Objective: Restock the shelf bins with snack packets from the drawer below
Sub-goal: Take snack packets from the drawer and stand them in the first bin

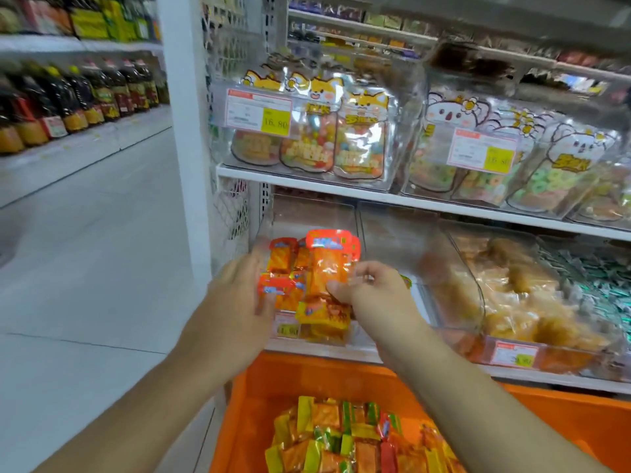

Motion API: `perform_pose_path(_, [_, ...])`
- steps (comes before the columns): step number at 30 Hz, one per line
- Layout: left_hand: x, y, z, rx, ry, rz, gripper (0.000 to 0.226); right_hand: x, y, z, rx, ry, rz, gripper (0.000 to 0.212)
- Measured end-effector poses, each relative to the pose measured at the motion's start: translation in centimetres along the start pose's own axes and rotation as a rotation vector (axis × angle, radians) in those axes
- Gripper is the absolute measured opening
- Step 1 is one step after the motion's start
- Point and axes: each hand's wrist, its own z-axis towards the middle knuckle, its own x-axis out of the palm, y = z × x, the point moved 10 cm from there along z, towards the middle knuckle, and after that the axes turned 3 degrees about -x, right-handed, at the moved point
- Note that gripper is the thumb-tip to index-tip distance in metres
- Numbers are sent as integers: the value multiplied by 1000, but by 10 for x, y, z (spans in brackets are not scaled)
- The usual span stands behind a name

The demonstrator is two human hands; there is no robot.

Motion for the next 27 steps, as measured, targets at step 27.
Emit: perform_pose_path(27, [21, 44, 30, 32, 91, 166, 88, 116, -47, 193, -110, -15, -1210, 56])
